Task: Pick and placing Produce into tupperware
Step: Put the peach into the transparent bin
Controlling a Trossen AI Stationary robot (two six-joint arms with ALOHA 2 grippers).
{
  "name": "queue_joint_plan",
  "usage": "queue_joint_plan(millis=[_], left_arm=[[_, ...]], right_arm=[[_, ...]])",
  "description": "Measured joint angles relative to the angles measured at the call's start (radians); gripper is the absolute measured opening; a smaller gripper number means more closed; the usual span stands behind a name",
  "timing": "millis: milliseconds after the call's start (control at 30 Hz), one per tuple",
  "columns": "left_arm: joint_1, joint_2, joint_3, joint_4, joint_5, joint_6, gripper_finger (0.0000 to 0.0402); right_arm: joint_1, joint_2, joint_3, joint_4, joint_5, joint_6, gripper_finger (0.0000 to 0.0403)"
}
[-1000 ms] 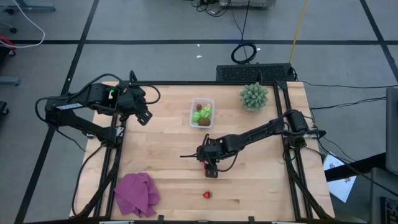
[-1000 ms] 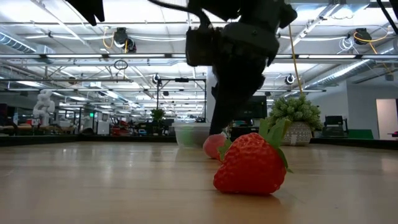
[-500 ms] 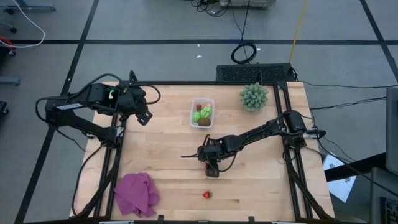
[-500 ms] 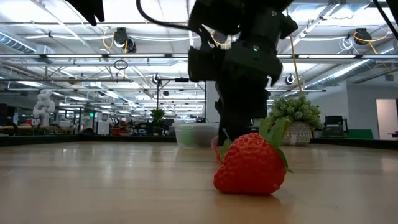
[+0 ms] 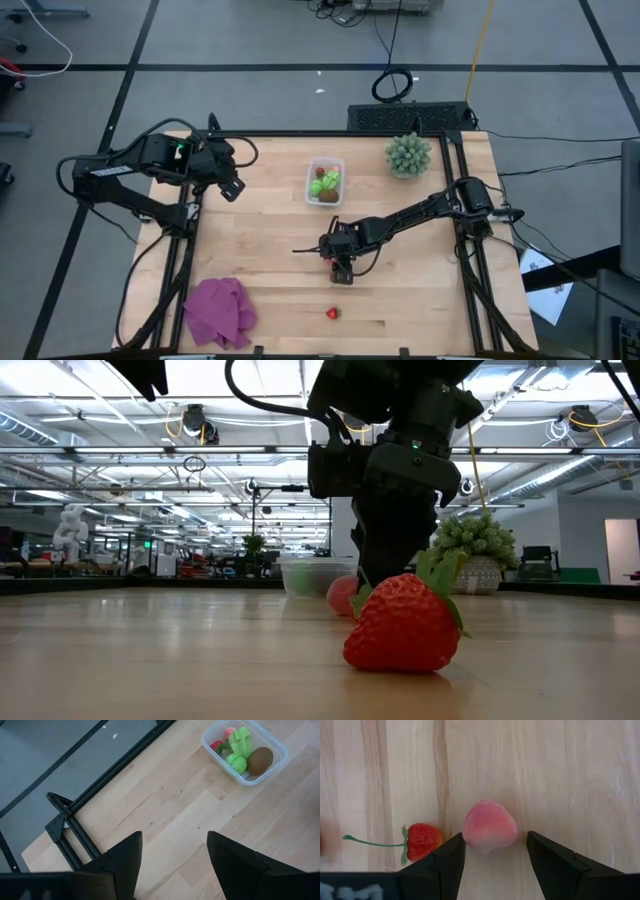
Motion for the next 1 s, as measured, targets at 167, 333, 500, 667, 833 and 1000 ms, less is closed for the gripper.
queue_joint_plan(millis=[167, 333, 500, 667, 833, 1000], left_arm=[[0.0, 0.0, 0.0, 0.0, 0.0, 0.0, 0.0228], [0.0, 0.0, 0.0, 0.0, 0.0, -0.001, 0.0228], [0.0, 0.0, 0.0, 0.0, 0.0, -0.002, 0.0228], [0.0, 0.0, 0.0, 0.0, 0.0, -0.002, 0.0227], [0.0, 0.0, 0.0, 0.0, 0.0, -0.002, 0.0228], [0.0, 0.0, 0.0, 0.0, 0.0, -0.002, 0.0228]], right_arm=[[0.0, 0.0, -0.001, 0.01, 0.0, 0.016, 0.0203], [0.0, 0.0, -0.001, 0.012, 0.0, 0.018, 0.0203], [0.0, 0.0, -0.001, 0.013, 0.0, 0.018, 0.0203], [0.0, 0.0, -0.002, 0.022, 0.0, 0.018, 0.0203], [0.0, 0.0, -0.002, 0.052, -0.001, 0.018, 0.0203], [0.0, 0.0, -0.002, 0.066, -0.002, 0.016, 0.0203]])
